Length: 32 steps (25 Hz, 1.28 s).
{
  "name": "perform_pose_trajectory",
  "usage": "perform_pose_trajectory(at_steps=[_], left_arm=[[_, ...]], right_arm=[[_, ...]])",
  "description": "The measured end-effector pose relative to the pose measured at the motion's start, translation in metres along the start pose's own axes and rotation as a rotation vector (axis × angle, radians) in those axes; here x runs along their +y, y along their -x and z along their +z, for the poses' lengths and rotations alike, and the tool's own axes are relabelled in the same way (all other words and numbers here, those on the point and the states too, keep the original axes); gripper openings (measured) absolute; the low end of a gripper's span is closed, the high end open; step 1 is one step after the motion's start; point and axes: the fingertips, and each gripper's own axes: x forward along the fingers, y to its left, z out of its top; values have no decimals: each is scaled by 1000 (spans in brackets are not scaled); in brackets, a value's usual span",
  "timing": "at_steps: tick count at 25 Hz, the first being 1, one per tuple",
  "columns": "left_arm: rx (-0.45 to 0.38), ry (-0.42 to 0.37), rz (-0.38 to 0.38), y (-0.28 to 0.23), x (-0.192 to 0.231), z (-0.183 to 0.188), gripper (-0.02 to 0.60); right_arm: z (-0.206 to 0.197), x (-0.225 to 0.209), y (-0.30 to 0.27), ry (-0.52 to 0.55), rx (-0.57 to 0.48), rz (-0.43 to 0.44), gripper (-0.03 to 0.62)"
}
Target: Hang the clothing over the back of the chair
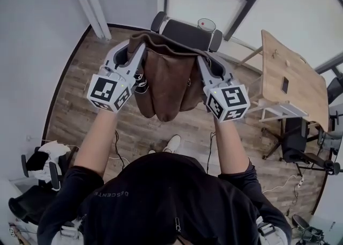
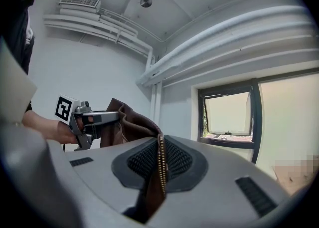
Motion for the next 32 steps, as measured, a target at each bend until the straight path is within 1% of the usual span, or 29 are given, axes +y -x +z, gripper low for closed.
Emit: perform_pose_trajectory(at_steps=[6, 12, 15, 18, 22, 32], left_arm=[[1, -18, 12, -42, 12, -2, 71], [-24, -38, 25, -70, 27, 11, 70], [-43, -49, 14, -88, 42, 14, 71], [-51, -49, 2, -109, 64, 10, 71], [-56, -26, -33, -140, 89, -2, 71], [-17, 26, -175, -216, 142, -46, 71]], right_arm=[[4, -36, -26, -7, -12, 17, 46], [21, -60, -50, 0, -38, 38, 46], [31, -70, -66, 27, -42, 40, 46], [34, -80, -88, 46, -41, 29, 46], [32, -96, -115, 54, -27, 2, 46], [12, -140, -183, 20, 39, -100, 48]])
